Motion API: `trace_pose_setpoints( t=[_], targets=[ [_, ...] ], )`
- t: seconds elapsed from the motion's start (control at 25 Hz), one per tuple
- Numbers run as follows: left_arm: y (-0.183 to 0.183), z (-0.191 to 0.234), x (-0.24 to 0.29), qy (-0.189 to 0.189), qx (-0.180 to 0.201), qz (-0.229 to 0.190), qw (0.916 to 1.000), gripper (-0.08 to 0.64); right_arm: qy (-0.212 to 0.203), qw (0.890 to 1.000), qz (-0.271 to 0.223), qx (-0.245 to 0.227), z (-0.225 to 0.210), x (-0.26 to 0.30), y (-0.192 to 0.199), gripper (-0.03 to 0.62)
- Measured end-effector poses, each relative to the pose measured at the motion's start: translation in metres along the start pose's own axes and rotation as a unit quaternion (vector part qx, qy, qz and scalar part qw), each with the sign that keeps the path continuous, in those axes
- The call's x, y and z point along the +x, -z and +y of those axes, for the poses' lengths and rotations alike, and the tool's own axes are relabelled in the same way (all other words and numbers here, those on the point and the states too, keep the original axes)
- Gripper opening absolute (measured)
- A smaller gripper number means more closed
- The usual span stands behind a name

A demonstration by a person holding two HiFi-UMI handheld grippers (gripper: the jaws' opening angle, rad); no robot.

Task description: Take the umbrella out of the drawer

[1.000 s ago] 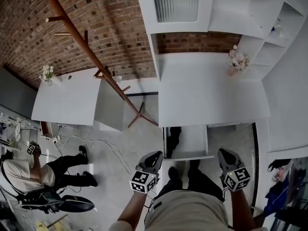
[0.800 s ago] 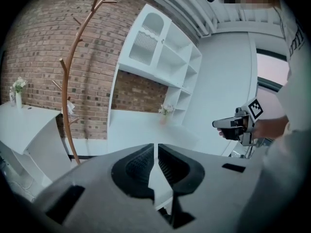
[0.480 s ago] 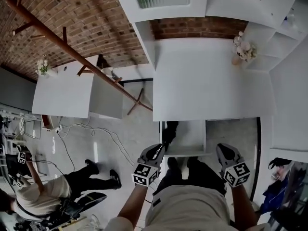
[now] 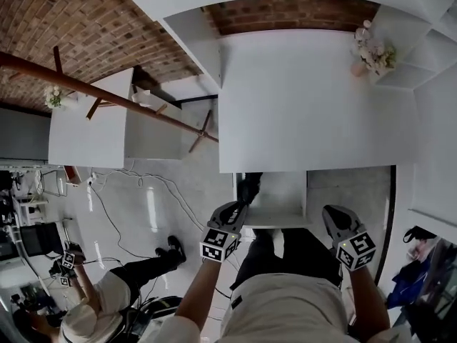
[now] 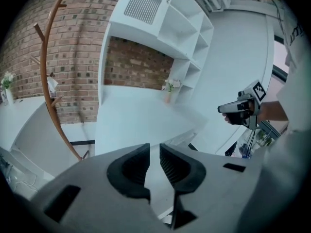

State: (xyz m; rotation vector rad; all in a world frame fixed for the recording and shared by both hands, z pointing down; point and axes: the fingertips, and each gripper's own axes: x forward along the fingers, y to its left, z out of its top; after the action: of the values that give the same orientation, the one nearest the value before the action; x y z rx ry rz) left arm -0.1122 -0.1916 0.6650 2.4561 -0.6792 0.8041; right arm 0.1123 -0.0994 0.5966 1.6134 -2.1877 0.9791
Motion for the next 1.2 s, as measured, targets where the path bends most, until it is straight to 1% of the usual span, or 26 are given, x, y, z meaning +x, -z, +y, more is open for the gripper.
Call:
trace_pose_setpoints(
  t=[0.04,0.08,0.28,0.36,0.48,0.56,0.8,1.04,1.2],
  targets=[
    [0.005,0.003,0.006,-0.001,-0.005,0.009,1.0,0.055,-0.003,1.0,0.006,0.002,-0.003,0.002,0.003,0.031],
    [0.01,0.006,0.013,-0.002,-0.01,0.016,0.9998,0.094,-0.005,1.0,0.012,0.004,-0.006,0.004,0.005,0.031],
    [0.031,0.022,0.052,-0.002,-0.015,0.051,0.9986,0.121,-0.019,0.999,0.036,0.008,-0.024,0.021,0.013,0.031],
    [0.046,0.024,0.069,-0.002,-0.019,0.066,0.9977,0.143,-0.024,0.999,0.046,0.012,-0.031,0.025,0.022,0.031],
    [0.065,0.028,0.092,0.0,-0.025,0.085,0.9961,0.195,-0.031,0.998,0.059,0.021,-0.036,0.03,0.036,0.031],
    [0.074,0.037,0.102,-0.007,-0.027,0.099,0.9947,0.199,-0.036,0.997,0.067,0.03,-0.033,0.034,0.041,0.031],
    [0.113,0.062,0.134,-0.028,-0.034,0.154,0.987,0.242,-0.046,0.994,0.085,0.043,-0.034,0.042,0.059,0.031],
    [0.156,0.087,0.166,-0.045,-0.038,0.206,0.9768,0.258,-0.047,0.993,0.093,0.057,-0.041,0.046,0.075,0.031],
    [0.178,0.105,0.186,-0.074,-0.022,0.24,0.9676,0.282,-0.044,0.992,0.098,0.071,-0.047,0.048,0.087,0.031]
  ],
)
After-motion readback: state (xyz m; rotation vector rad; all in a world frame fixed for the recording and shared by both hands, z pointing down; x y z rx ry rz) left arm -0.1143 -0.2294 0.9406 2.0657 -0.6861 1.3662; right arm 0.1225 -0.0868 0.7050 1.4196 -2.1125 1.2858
